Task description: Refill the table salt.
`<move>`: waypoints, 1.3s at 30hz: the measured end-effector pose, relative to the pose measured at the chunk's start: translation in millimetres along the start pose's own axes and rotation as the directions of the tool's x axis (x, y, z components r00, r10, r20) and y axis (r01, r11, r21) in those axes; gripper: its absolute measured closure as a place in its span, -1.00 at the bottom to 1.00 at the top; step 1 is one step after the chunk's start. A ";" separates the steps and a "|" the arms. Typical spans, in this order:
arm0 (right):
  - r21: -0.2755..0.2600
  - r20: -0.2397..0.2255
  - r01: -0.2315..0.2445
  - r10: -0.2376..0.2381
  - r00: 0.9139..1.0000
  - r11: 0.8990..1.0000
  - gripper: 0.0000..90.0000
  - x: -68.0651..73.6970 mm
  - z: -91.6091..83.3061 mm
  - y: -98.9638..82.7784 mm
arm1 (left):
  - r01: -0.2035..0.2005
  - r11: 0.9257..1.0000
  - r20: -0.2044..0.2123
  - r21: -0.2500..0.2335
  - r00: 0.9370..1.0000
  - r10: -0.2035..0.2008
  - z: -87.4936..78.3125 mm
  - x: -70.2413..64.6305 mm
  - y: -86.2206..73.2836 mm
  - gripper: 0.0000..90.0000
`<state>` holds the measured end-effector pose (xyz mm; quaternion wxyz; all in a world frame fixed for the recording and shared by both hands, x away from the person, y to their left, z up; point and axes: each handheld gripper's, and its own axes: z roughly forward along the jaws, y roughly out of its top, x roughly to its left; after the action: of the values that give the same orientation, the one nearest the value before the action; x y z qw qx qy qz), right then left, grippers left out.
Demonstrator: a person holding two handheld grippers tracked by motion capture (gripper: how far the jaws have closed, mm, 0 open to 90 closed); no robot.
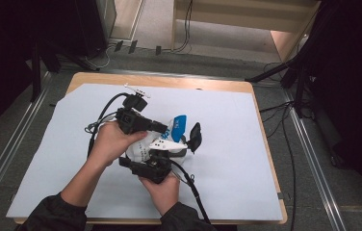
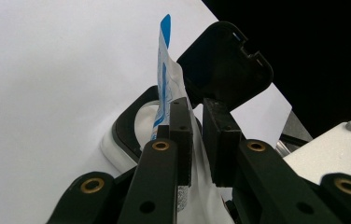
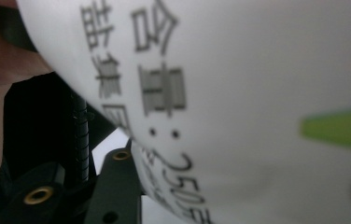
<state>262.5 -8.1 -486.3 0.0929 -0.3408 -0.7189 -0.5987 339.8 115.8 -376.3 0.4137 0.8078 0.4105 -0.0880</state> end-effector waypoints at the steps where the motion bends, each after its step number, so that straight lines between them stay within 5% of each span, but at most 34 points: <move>1: 0.000 -0.001 -0.002 0.002 1.000 1.000 0.45 -0.1 -0.4 0.2 | -0.004 1.000 0.003 0.000 1.000 0.004 0.3 -0.5 0.2 0.85; 22: -0.020 -0.015 -0.023 0.022 1.000 1.000 0.50 -0.1 -0.9 5.3 | -0.017 1.000 0.007 -0.021 1.000 0.017 -0.7 -5.2 3.0 0.84; 32: -0.020 -0.008 -0.026 0.026 1.000 0.999 0.34 -2.1 0.2 5.9 | -0.016 0.999 0.009 -0.030 1.000 0.016 -2.0 -2.8 4.0 0.84; 39: -0.017 -0.017 -0.023 0.023 1.000 1.000 0.49 -1.7 1.1 5.1 | -0.015 1.000 0.004 -0.025 1.000 0.015 -1.5 -2.4 3.4 0.85</move>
<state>267.1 -7.5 -483.4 0.1029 -0.3449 -0.7089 -0.6065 340.4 114.5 -372.1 0.4253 0.8054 0.4047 -0.0816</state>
